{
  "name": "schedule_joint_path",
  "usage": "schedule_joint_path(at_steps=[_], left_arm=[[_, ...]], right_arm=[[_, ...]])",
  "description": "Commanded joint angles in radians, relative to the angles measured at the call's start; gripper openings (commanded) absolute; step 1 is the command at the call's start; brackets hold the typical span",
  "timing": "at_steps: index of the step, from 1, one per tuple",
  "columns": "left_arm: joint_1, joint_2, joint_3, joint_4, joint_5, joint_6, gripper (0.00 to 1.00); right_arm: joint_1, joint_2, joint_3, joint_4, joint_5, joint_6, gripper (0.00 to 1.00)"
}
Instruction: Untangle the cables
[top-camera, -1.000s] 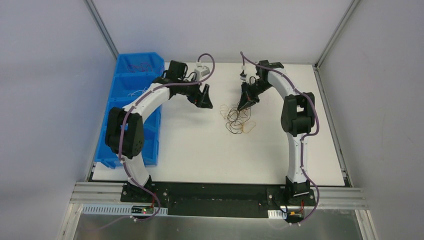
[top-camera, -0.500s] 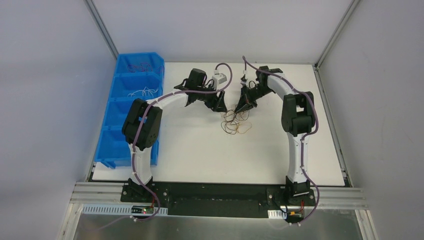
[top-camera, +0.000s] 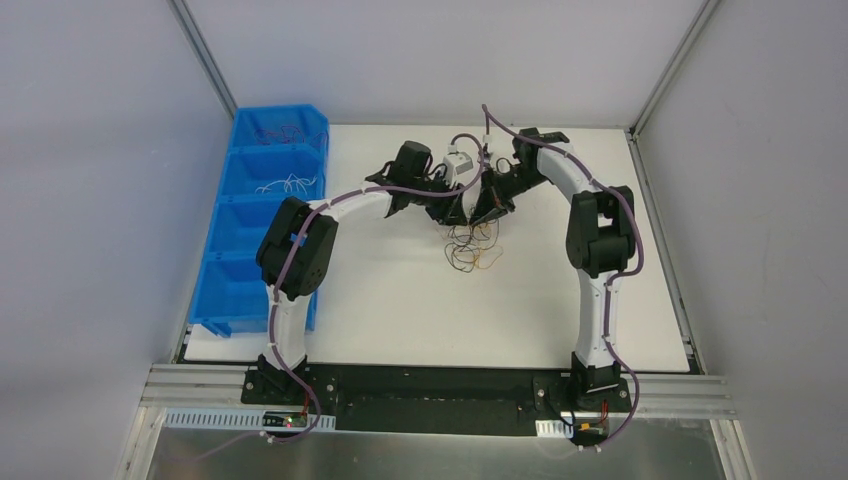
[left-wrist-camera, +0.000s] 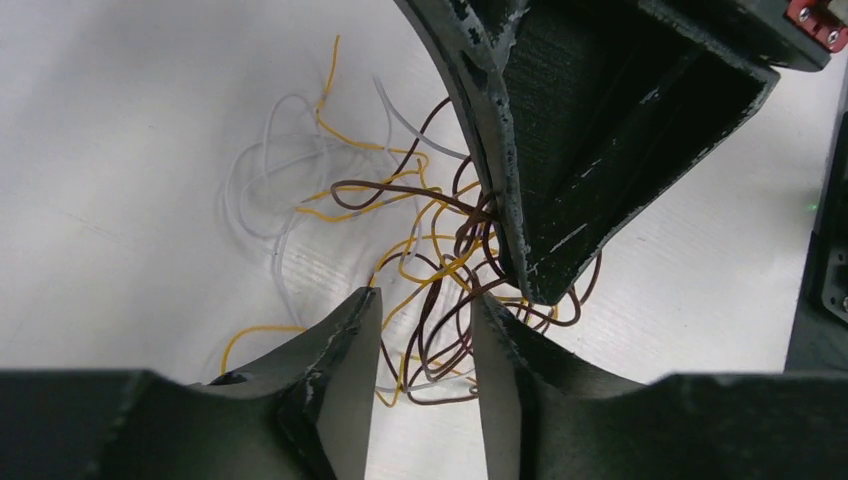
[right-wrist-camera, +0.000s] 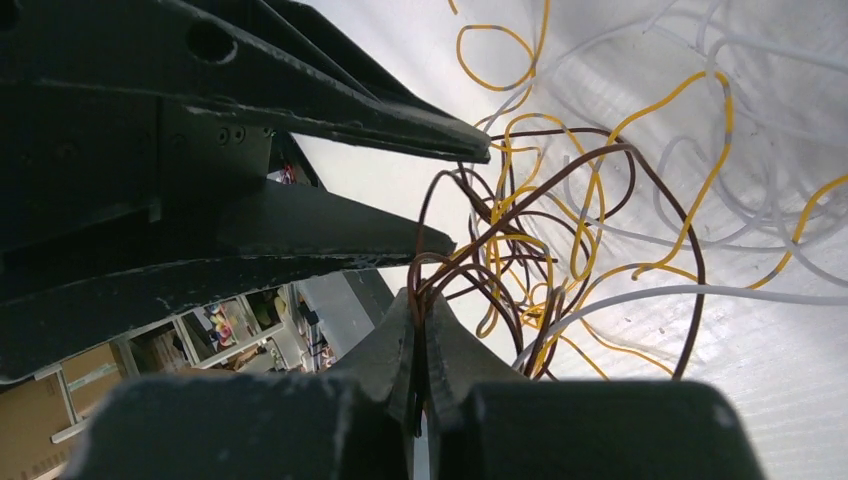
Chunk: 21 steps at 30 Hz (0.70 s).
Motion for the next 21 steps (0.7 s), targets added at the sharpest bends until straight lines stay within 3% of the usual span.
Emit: schedule_joint_path(at_steps=[1,3,5,6,9,12,16,21], left_arm=[[-0.015,0.005,0.053,0.039,-0.035,0.04,0.33],[-0.015,0.005,0.067,0.038,-0.036,0.038,0.21],[-0.015,-0.006,0.074,0.038,-0.028,0.039,0.01],[-0.015,-0.016,0.072,0.035,-0.028,0.043,0.0],[-0.014,-0.059,0.06,0.014,-0.011,0.064,0.0],[-0.009,-0.113,0.052,0.001,-0.018,0.053,0.0],[0.003,-0.173,0.074,-0.005,-0.059,-0.012,0.0],[0.035,-0.232,0.207,-0.081,-0.083,-0.088,0.0]], right_arm=[[0.005,-0.055,0.016,-0.051,-0.045,-0.057,0.0],[0.003,-0.052,0.019,-0.051,-0.028,-0.059,0.0],[0.003,-0.044,0.02,-0.046,0.01,-0.056,0.02],[0.003,-0.041,0.017,-0.027,0.039,-0.039,0.06],[-0.009,-0.046,-0.013,0.069,0.129,0.033,0.34],[-0.015,-0.071,-0.069,0.198,0.205,0.088,0.5],[0.005,-0.064,-0.104,0.288,0.293,0.091,0.53],[0.028,-0.021,-0.11,0.29,0.404,0.046,0.47]])
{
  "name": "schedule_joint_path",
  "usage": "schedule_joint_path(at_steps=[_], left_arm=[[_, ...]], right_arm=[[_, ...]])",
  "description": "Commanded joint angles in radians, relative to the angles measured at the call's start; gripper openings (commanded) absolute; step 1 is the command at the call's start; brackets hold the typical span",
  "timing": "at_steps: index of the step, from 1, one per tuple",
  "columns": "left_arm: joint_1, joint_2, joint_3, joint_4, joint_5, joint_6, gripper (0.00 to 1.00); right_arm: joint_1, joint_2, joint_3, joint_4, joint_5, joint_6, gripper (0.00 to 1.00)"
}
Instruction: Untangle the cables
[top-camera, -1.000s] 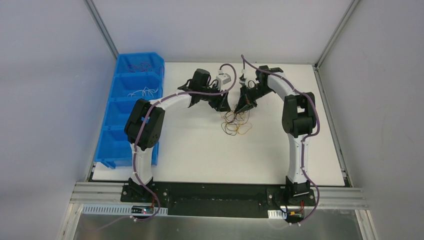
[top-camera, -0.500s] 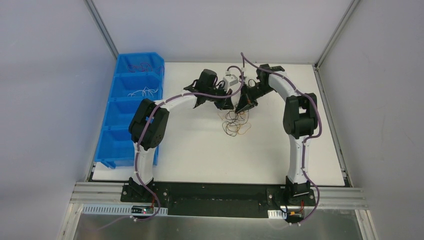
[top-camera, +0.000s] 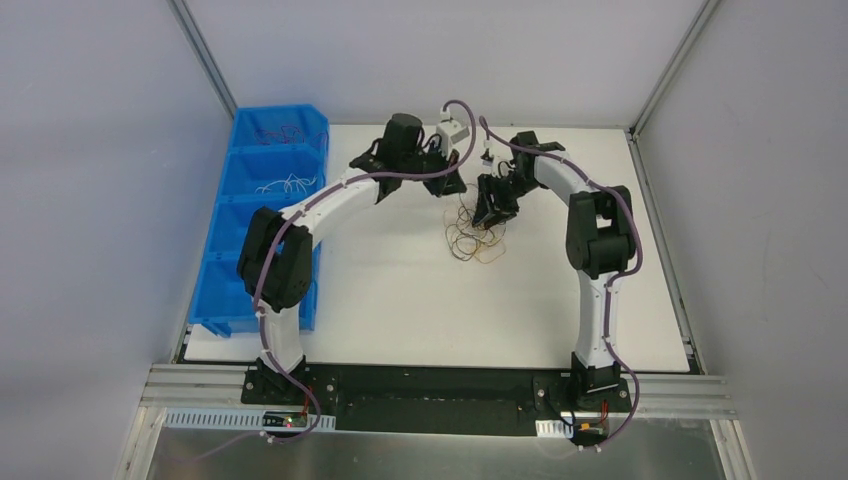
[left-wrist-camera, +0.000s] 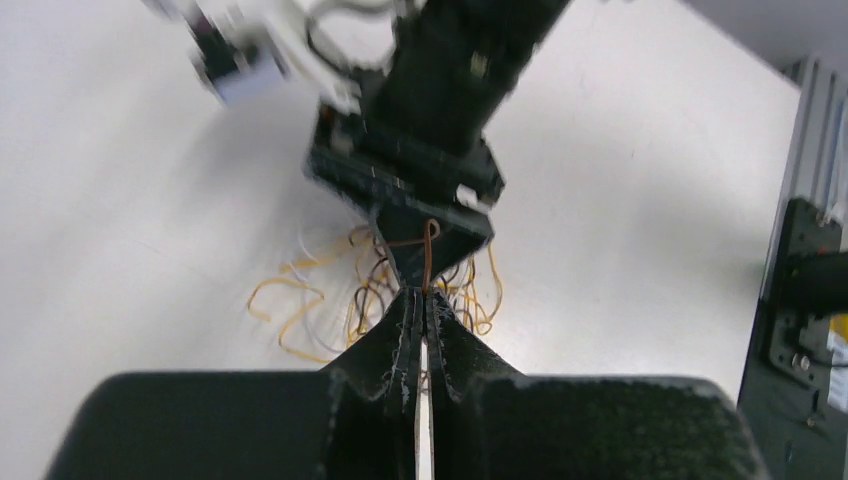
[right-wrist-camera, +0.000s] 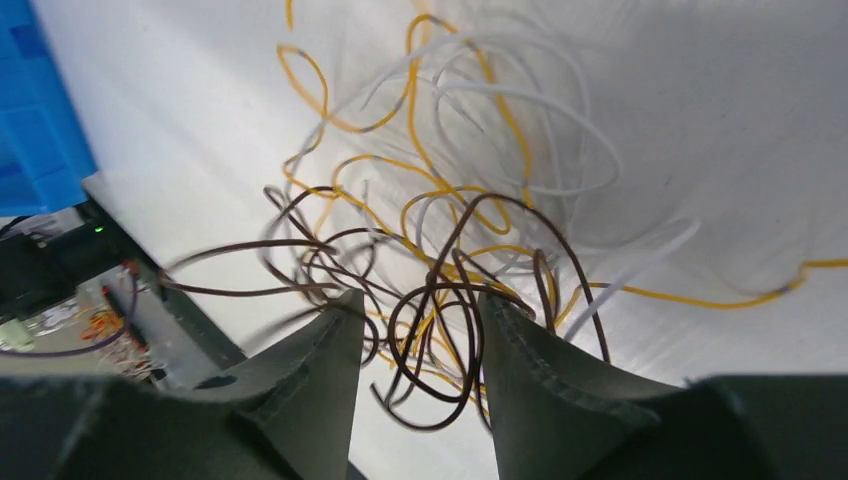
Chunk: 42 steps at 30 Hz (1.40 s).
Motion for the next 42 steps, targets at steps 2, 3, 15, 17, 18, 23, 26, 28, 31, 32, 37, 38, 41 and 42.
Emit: schedule_joint_path(at_steps=[2,3,15,17,18,23,26,28,31,32,37,38,41,42], left_arm=[[0.041,-0.143,0.193,-0.071,-0.07,-0.067,0.0],[0.049,-0.159,0.215,-0.085,-0.083,-0.067,0.0],[0.248,-0.103,0.837,-0.238,-0.233,-0.057,0.0],[0.264,-0.092,0.921,-0.248,-0.269,-0.024,0.0],[0.27,-0.092,0.953,-0.249,-0.292,0.008,0.0],[0.306,-0.105,1.038,-0.23,-0.447,0.104,0.0],[0.325,-0.131,1.045,-0.209,-0.511,0.176,0.0],[0.342,-0.151,1.04,-0.207,-0.551,0.22,0.0],[0.366,-0.191,1.004,-0.199,-0.635,0.303,0.0],[0.376,-0.206,0.985,-0.192,-0.657,0.326,0.0],[0.455,-0.273,0.925,-0.18,-0.769,0.381,0.0],[0.467,-0.29,0.906,-0.18,-0.777,0.393,0.0],[0.505,-0.357,0.821,-0.18,-0.775,0.416,0.0],[0.516,-0.379,0.787,-0.18,-0.778,0.42,0.0]], right_arm=[[0.022,0.002,-0.009,0.051,0.168,-0.036,0.44],[0.022,0.002,-0.014,0.051,0.183,-0.047,0.42],[-0.01,-0.005,-0.049,-0.012,0.317,-0.148,0.38],[-0.024,-0.007,-0.051,-0.024,0.331,-0.159,0.38],[-0.031,-0.006,-0.052,-0.032,0.337,-0.167,0.38],[-0.061,-0.003,-0.058,-0.069,0.372,-0.199,0.38],[-0.079,-0.002,-0.066,-0.088,0.405,-0.222,0.37],[-0.097,-0.003,-0.074,-0.098,0.43,-0.241,0.34],[-0.131,0.001,-0.074,-0.121,0.461,-0.268,0.26],[-0.145,0.002,-0.075,-0.127,0.471,-0.276,0.22],[-0.198,0.01,-0.078,-0.154,0.508,-0.31,0.13],[-0.207,0.011,-0.08,-0.158,0.512,-0.315,0.13],[-0.232,0.012,-0.087,-0.166,0.522,-0.322,0.1],[-0.239,0.012,-0.087,-0.168,0.526,-0.324,0.09]])
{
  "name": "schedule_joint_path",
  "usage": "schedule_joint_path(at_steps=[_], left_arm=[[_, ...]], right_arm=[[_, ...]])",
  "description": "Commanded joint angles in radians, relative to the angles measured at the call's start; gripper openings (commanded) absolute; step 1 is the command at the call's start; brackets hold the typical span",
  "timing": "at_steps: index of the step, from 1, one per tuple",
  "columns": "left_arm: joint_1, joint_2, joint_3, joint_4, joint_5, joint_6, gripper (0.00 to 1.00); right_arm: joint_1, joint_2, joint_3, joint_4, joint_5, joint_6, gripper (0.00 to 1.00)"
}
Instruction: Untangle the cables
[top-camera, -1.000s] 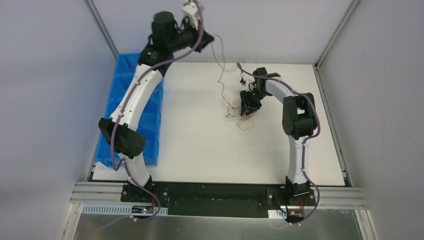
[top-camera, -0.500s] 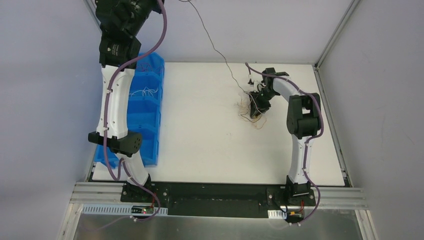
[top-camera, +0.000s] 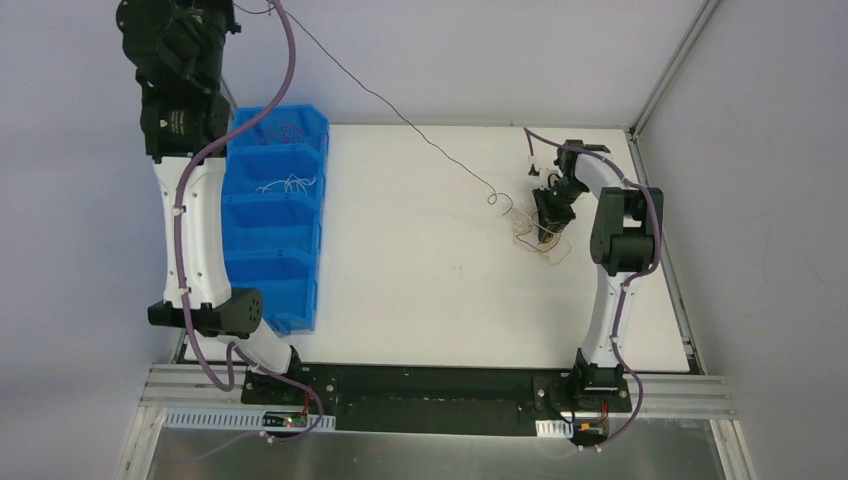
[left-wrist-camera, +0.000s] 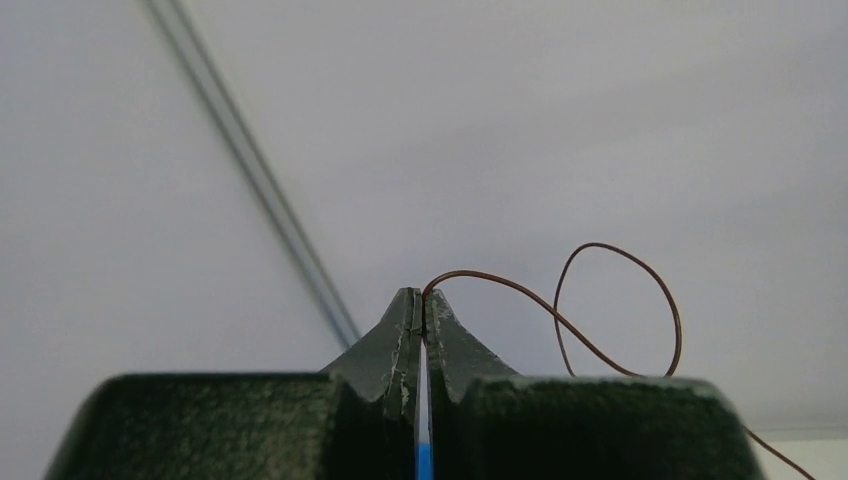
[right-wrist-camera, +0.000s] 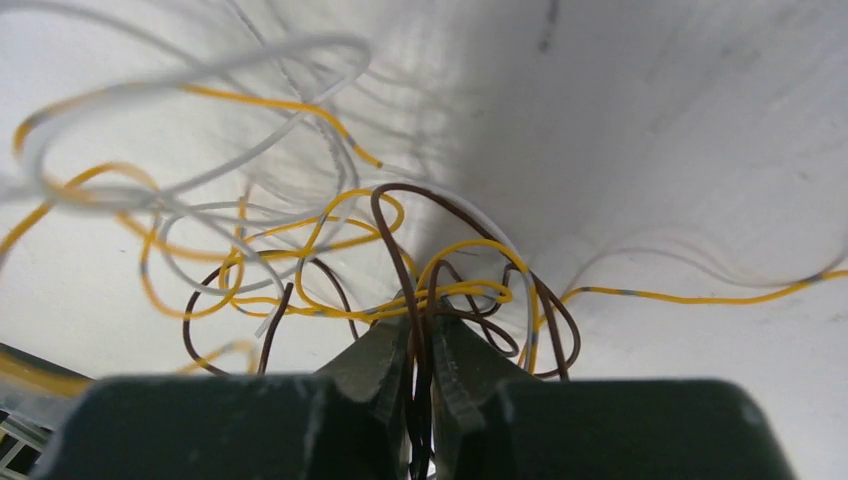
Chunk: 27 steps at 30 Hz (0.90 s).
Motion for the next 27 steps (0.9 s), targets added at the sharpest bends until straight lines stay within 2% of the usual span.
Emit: schedule_joint_path(at_steps=[1,4,13,21,27], left_arm=[[0.044,-0.129,-0.085,0.053,-0.062,0.065,0.0],[0.096,-0.176,-0.119,0.021,-0.067,0.072,0.0],[0.222,-0.245,-0.151,-0.014,-0.143,0.138,0.0],[0.242,-0.289,-0.177,-0.027,-0.164,0.192,0.0],[0.26,-0.279,-0.121,-0.05,-0.199,0.254,0.0]], right_arm=[[-0.032,0.021,-0.042,-0.018,0.13,-0.068,0.07],[-0.033,0.023,-0.045,-0.021,0.131,-0.074,0.0],[-0.09,0.033,-0.025,-0.037,0.15,-0.084,0.0],[-0.109,0.03,-0.014,-0.044,0.141,-0.092,0.0],[-0.108,0.03,-0.015,-0.044,0.123,-0.091,0.0]])
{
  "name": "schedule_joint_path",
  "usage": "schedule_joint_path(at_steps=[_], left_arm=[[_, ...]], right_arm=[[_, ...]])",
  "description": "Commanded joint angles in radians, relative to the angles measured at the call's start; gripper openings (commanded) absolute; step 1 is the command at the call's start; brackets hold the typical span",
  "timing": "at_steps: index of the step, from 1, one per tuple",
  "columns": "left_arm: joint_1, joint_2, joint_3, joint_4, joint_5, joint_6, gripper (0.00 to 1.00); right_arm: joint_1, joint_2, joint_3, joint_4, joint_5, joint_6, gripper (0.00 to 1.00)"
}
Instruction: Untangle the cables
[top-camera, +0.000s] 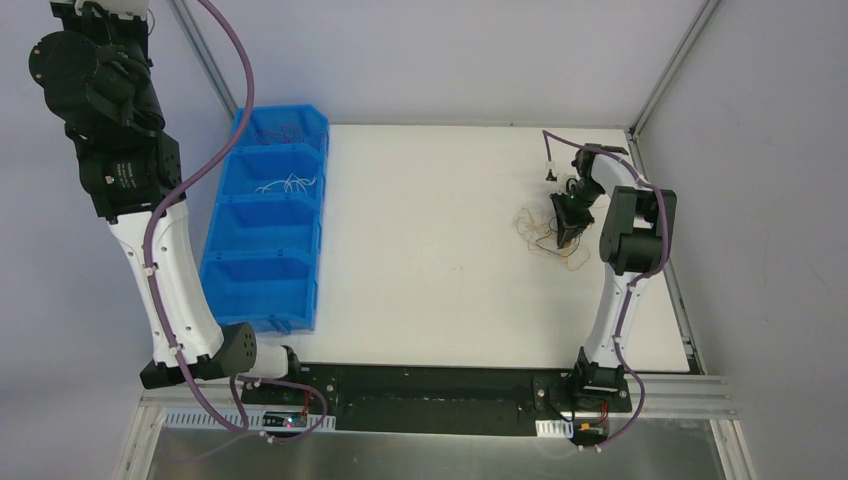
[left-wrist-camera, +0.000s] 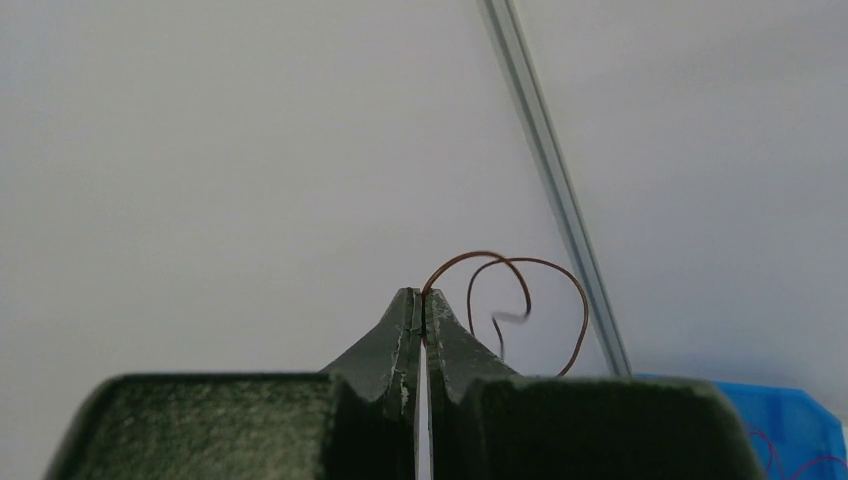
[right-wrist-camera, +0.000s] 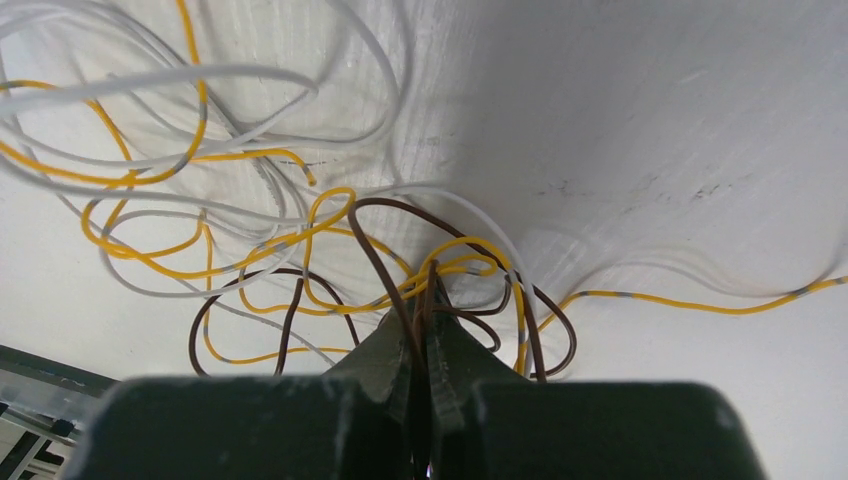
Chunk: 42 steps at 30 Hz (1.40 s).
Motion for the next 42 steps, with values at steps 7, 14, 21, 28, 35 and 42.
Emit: schedule_joint_path(at_steps=[7,14,21,28,35,42], left_arm=[[0.018,-0.066,-0.031,-0.01,-0.032,0.064,0.0],[0.018,-0.088,-0.086,-0.011,0.016,0.025,0.0],[0.019,-0.152,-0.288,-0.016,0.045,0.012,0.0],[0.019,-0.225,-0.502,-0.014,-0.011,0.038,0.0],[0.02,-0.387,-0.873,-0.085,0.039,-0.066,0.0],[0.022,-0.418,-1.194,-0.136,0.13,-0.209,0.0]], right_arm=[[-0.009,0.03,0.002,0.016,0.024,-0.027,0.0],[-0.005,0.014,0.019,-0.012,-0.024,-0.009,0.0],[-0.001,0.011,0.032,-0.027,-0.05,0.008,0.0],[0.003,0.01,0.033,-0.038,-0.07,0.018,0.0],[0.021,-0.007,0.05,-0.092,-0.168,0.008,0.0],[0.045,-0.021,0.062,-0.139,-0.246,-0.006,0.0]])
